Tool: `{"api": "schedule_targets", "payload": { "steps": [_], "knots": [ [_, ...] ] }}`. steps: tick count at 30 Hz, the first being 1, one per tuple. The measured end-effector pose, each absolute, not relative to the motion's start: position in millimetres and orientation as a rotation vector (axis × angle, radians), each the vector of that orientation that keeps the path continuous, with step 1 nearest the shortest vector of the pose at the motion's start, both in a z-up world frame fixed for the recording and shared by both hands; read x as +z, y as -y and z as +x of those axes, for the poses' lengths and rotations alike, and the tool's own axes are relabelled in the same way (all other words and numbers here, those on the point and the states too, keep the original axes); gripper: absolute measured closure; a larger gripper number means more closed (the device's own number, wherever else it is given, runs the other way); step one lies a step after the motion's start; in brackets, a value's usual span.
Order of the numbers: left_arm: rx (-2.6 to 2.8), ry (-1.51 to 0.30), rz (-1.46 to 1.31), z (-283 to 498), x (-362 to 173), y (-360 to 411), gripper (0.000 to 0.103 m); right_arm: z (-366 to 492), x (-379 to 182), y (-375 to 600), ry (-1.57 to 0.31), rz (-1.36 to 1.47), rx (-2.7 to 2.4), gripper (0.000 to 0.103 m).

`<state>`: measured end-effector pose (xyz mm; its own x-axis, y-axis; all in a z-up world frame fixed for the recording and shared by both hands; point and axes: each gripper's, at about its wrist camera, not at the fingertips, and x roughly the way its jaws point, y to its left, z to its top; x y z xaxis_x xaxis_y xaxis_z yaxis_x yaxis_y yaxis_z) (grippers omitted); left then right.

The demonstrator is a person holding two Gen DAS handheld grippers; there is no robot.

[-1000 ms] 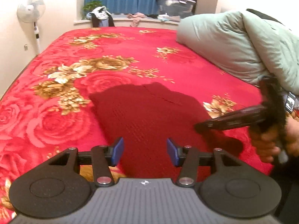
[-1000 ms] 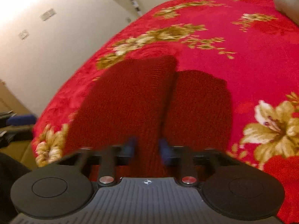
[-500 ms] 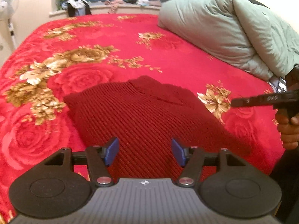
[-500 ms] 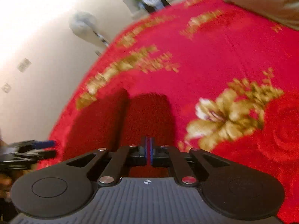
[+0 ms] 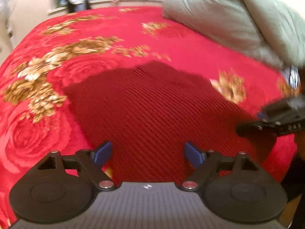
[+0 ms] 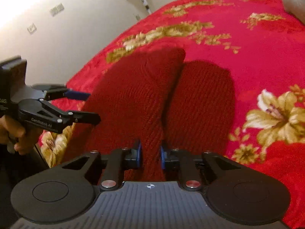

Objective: Fold small clothes

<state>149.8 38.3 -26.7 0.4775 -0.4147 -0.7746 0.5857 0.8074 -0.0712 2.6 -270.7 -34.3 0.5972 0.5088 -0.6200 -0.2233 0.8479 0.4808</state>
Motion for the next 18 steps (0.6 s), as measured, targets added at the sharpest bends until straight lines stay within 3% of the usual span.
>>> {"api": "schedule_targets", "payload": {
  "steps": [5,10,12,14,18],
  "knots": [
    [-0.516,-0.959,-0.026,173,-22,-75,0.016,-1,-59,269,-0.99,0.281,0.361,0.085],
    [-0.485,-1.076,-0.146,192,-39,-87,0.016,0,-42,278,-0.928,0.358,0.401,0.078],
    [-0.49,-1.101,-0.207,198,-42,-91,0.016,2,-31,292,-0.846,0.429,0.362,0.058],
    [-0.49,-1.122,-0.253,203,-47,-92,0.016,7,-28,308,-0.779,0.514,0.298,0.046],
    [-0.497,-1.152,-0.302,209,-54,-89,0.015,30,-53,326,-0.861,0.634,0.184,0.046]
  ]
}}
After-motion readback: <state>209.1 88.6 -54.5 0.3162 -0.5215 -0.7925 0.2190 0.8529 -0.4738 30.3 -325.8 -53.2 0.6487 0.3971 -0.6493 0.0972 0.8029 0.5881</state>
